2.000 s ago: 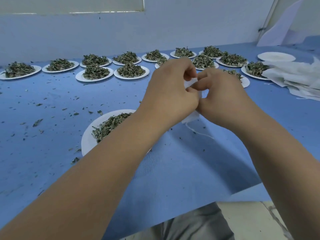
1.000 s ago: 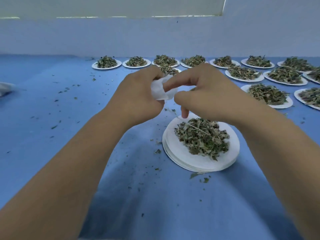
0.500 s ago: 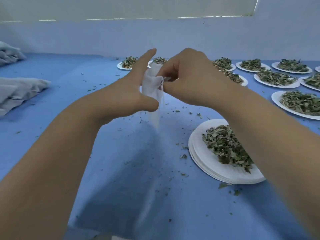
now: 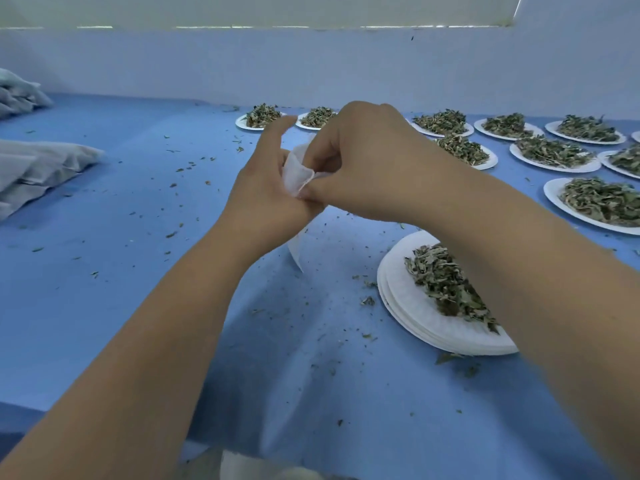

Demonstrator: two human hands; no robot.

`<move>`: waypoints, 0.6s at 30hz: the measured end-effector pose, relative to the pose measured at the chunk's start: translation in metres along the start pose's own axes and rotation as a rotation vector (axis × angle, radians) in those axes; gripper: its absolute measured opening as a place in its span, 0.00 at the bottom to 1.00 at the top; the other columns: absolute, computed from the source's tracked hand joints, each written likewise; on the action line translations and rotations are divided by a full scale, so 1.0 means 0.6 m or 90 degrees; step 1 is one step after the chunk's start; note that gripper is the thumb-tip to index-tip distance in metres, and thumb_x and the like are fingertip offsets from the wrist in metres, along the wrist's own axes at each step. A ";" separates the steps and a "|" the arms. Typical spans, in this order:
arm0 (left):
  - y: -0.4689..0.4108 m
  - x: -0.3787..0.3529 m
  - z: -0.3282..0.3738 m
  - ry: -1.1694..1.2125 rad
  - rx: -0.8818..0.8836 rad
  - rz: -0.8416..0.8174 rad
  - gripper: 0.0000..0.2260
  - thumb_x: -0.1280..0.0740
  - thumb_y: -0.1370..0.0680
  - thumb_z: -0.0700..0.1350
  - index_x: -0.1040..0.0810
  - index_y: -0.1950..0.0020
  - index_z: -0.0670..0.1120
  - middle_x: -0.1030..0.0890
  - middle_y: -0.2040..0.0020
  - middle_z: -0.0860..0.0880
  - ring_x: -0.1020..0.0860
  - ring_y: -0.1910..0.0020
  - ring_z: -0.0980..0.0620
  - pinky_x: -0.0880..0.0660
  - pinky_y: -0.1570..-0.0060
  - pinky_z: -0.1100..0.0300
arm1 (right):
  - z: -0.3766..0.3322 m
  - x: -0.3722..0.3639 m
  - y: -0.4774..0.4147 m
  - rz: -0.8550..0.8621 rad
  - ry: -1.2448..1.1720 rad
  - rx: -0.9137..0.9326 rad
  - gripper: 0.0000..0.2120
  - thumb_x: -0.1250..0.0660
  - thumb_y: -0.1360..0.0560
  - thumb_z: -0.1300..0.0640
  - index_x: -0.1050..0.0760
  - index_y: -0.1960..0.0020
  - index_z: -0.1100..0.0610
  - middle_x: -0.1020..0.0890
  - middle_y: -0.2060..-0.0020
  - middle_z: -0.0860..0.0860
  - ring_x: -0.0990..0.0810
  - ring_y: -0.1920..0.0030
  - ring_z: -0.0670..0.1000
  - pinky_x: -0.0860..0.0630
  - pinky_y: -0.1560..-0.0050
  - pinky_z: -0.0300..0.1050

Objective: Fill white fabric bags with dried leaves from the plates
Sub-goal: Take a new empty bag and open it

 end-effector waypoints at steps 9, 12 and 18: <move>-0.002 -0.055 0.010 -0.123 -0.035 -0.125 0.11 0.28 0.30 0.48 0.25 0.51 0.59 0.22 0.56 0.60 0.24 0.57 0.61 0.30 0.66 0.68 | 0.111 0.054 0.134 0.073 -0.151 -0.050 0.10 0.29 0.25 0.44 0.19 0.45 0.42 0.18 0.51 0.33 0.22 0.50 0.31 0.30 0.56 0.29; 0.002 -0.089 0.031 -0.180 -0.096 -0.177 0.10 0.29 0.29 0.46 0.26 0.53 0.56 0.22 0.56 0.57 0.24 0.56 0.59 0.30 0.65 0.64 | 0.172 0.020 0.216 -0.172 -0.049 -0.107 0.32 0.33 0.34 0.24 0.33 0.33 0.31 0.32 0.37 0.22 0.36 0.39 0.21 0.36 0.46 0.28; 0.021 -0.142 0.058 -0.216 -0.128 -0.290 0.16 0.30 0.30 0.46 0.29 0.48 0.59 0.23 0.54 0.57 0.24 0.55 0.57 0.27 0.62 0.56 | 0.190 -0.004 0.248 -0.135 -0.028 -0.073 0.27 0.30 0.28 0.35 0.29 0.31 0.37 0.28 0.42 0.26 0.30 0.42 0.30 0.39 0.44 0.20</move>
Point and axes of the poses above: each hand's wrist, its own y-axis away from the middle knuckle, its own x-axis out of the back of the hand, z = x × y, the point moved 6 cm from there along -y, towards the middle knuckle
